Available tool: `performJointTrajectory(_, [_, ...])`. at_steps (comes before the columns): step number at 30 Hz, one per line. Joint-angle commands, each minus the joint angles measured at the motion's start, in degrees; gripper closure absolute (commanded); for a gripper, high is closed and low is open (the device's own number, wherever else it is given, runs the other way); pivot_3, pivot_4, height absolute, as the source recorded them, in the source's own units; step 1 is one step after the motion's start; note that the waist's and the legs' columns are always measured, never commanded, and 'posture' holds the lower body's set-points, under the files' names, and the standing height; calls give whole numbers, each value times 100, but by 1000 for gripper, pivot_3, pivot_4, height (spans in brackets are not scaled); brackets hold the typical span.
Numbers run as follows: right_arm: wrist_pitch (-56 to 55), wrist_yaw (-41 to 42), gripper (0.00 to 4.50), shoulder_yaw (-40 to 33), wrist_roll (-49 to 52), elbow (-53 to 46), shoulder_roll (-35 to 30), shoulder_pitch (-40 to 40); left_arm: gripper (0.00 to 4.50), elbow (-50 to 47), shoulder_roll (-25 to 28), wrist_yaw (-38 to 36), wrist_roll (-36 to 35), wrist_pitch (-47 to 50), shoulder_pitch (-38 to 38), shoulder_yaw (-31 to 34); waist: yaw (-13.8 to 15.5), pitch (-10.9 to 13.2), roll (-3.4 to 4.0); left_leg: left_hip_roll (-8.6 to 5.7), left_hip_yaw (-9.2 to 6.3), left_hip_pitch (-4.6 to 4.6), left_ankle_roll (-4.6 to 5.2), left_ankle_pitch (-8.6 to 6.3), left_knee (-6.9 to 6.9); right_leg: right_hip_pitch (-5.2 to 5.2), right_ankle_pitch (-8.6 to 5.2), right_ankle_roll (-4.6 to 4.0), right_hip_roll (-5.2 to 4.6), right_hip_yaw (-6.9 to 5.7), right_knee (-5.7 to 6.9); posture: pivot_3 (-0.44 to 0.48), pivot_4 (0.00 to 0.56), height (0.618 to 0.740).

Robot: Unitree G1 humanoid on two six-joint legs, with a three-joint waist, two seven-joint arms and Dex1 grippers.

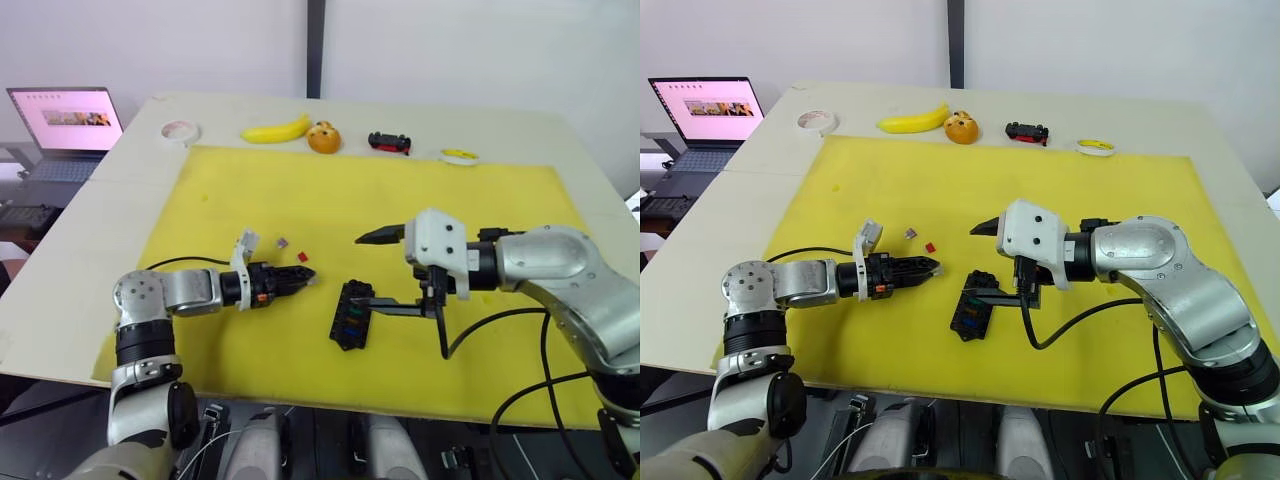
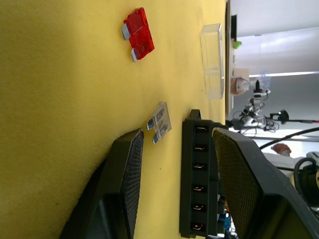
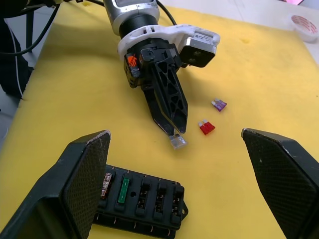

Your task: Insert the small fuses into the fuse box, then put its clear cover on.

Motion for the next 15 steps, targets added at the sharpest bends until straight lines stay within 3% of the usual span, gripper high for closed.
performJointTrajectory(1, [-109,17,0,-38,0,-143,-11,-129,2179,-39,88,74,135,42,108,157,-4,0,0,0,0,0,-1,1,0,0,0,0,0,0,0,0,150,737])
performJointTrajectory(15, [-119,-23,0,-31,9,-144,19,-163,2179,94,-342,-152,634,-413,-82,-129,52,-1,-1,-4,-2,-1,0,1,3,3,0,0,-7,1,3,0,150,737])
